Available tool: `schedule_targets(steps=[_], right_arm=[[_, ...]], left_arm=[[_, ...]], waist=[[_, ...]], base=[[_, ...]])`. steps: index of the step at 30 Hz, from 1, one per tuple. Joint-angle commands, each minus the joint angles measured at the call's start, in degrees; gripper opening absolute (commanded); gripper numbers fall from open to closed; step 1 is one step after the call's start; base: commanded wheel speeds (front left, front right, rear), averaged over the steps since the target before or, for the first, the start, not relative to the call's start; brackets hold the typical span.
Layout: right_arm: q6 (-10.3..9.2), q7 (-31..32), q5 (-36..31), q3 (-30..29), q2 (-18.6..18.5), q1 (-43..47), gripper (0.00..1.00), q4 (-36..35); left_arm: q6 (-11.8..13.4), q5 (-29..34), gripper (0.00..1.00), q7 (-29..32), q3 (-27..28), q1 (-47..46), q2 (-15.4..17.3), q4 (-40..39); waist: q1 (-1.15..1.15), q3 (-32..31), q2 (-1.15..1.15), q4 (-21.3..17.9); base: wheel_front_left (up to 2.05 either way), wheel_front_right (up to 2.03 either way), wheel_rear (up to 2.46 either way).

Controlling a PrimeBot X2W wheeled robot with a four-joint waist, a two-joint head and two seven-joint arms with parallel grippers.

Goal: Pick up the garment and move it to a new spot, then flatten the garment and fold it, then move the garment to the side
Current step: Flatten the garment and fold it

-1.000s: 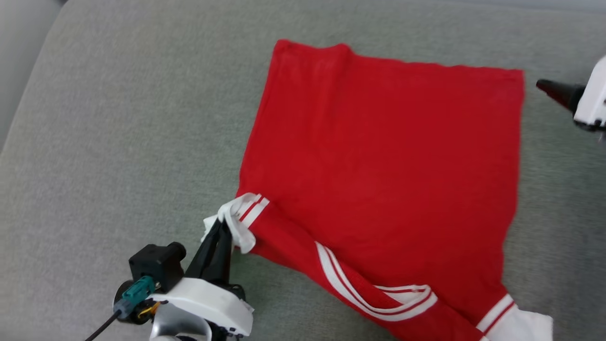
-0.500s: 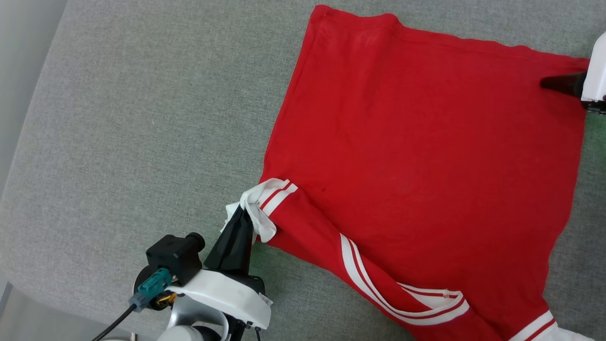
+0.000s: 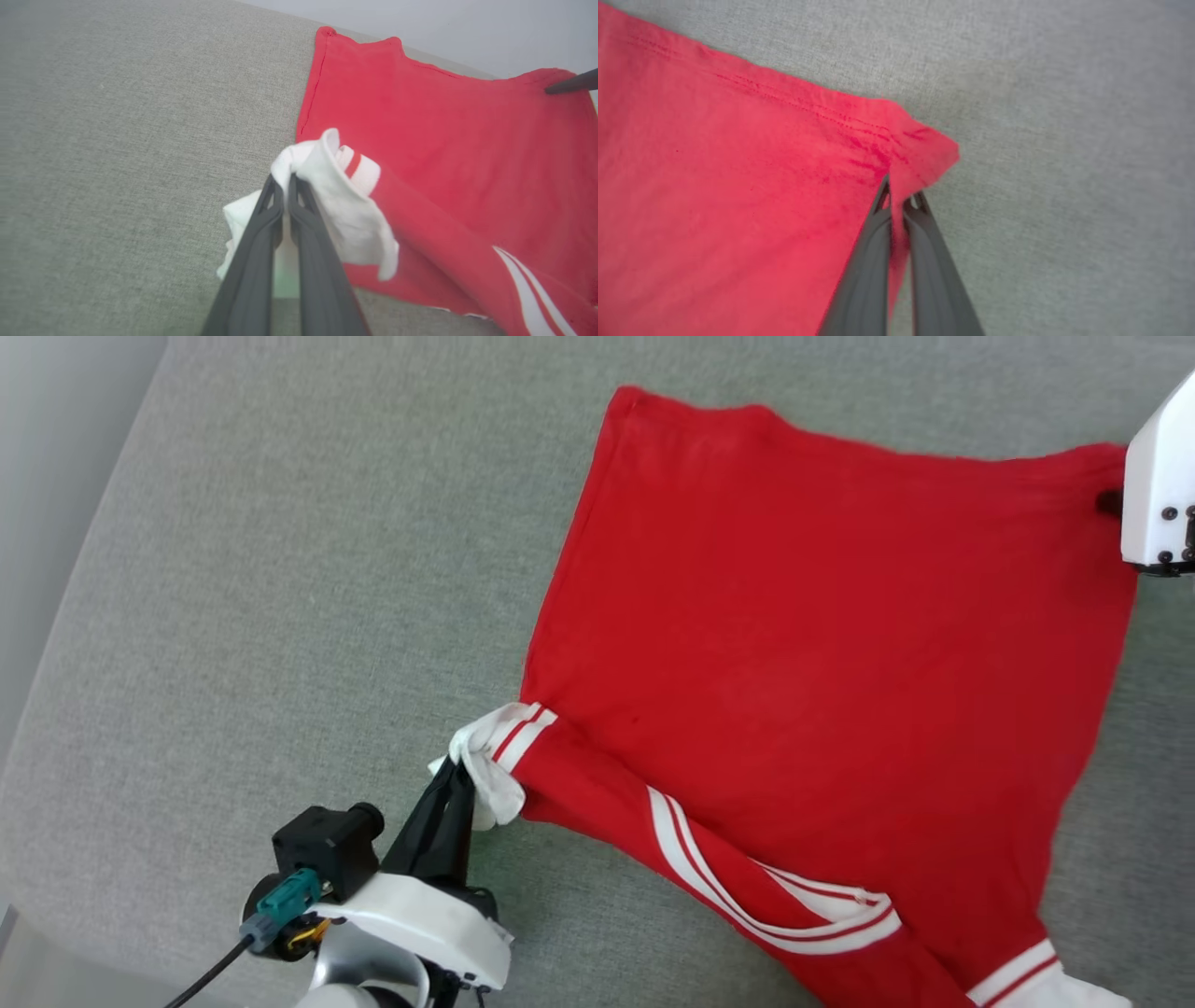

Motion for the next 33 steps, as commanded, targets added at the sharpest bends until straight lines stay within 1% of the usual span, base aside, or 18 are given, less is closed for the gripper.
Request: schedule_targets(steps=[1,5,8,11,14,17,20,23,24,26,29,30,31,32,33], right_arm=[[-0.04,-0.83,1.08,1.92,-1.25,1.32,0.00,-1.49],[-0.04,-1.70,4.18,6.71,-5.10,4.47,0.00,-6.20],[-0.04,-1.85,6.28,8.61,-8.09,8.28,0.00,-9.98],[-0.04,-1.07,8.27,8.82,-10.73,13.63,0.00,-14.17],[-0.04,0.25,9.46,7.84,-13.00,20.00,0.00,-18.78],[-0.04,1.49,10.42,5.86,-13.53,28.81,0.00,-23.04],[-0.05,2.31,11.03,2.00,-12.54,39.22,0.00,-27.21],[-0.04,1.92,11.16,-0.68,-10.05,49.62,0.00,-31.40],[-0.04,1.92,11.16,-0.68,-10.05,49.62,0.00,-31.40],[-0.05,1.90,10.92,-2.11,-8.05,55.53,0.00,-33.48],[-0.04,1.35,11.30,-3.82,-3.85,62.61,0.00,-35.56],[-0.04,0.87,11.27,-4.06,-2.81,64.16,0.31,-36.09],[-0.04,-0.04,11.28,-4.49,-1.86,65.28,0.80,-36.52],[-0.04,-0.94,11.40,-4.85,-0.85,66.22,1.00,-36.64],[-0.04,-1.76,11.39,-4.88,-0.14,67.13,1.00,-36.70]], left_arm=[[0.48,-0.24,0.00,0.13,0.41,0.78,0.61,-0.15],[1.43,-0.66,0.00,1.34,1.58,2.74,2.24,-0.40],[2.14,-0.94,0.00,2.09,2.64,4.40,3.56,-0.81],[3.11,-1.18,0.00,2.96,3.63,6.46,5.00,-1.41],[3.56,-1.03,0.00,4.17,3.59,8.23,6.18,-2.44],[4.72,-1.09,0.00,5.30,3.95,10.64,7.07,-3.25],[5.32,-1.52,0.00,6.19,4.26,12.22,7.80,-3.86],[5.71,-2.01,0.00,6.93,4.79,14.05,8.68,-3.78],[5.71,-2.01,0.00,6.93,4.79,14.05,8.68,-3.78],[5.87,-2.34,0.00,7.50,5.02,14.82,9.11,-3.91],[6.06,-2.80,0.00,8.16,5.20,15.51,9.59,-4.03],[6.14,-2.87,0.00,8.27,5.32,15.85,9.74,-4.04],[6.15,-2.93,0.00,8.57,5.22,16.00,9.80,-3.97],[6.02,-3.12,0.00,8.77,5.18,16.07,9.84,-3.87],[5.78,-3.49,0.00,8.91,5.18,16.11,9.89,-3.80]], waist=[[-0.01,-2.78,0.00,-2.17],[-0.01,-7.27,0.00,-5.43],[-0.01,-10.74,0.00,-8.40],[-0.01,-13.85,0.00,-11.80],[-0.01,-15.87,0.00,-14.87],[-0.01,-18.18,0.00,-17.74],[-0.01,-19.82,0.00,-19.35],[-0.01,-21.12,0.00,-20.93],[-0.01,-21.12,0.00,-20.93],[-0.01,-21.68,0.00,-21.72],[-0.01,-22.07,0.00,-22.50],[-0.01,-22.06,0.00,-22.80],[-0.01,-22.00,0.00,-22.91],[-0.01,-21.94,0.00,-22.97],[-0.01,-21.87,0.00,-23.09]], base=[[0.00,0.00,0.00],[0.00,0.00,0.00],[0.00,0.00,0.00],[0.00,0.00,0.00],[0.00,0.00,0.00],[0.00,0.00,0.00],[0.00,0.00,0.00],[0.00,0.00,0.00],[0.00,0.00,0.00],[0.00,0.00,0.00],[0.00,0.00,0.00],[0.00,0.00,0.00],[0.00,0.00,0.00],[0.00,0.00,0.00],[0.00,0.00,0.00]])
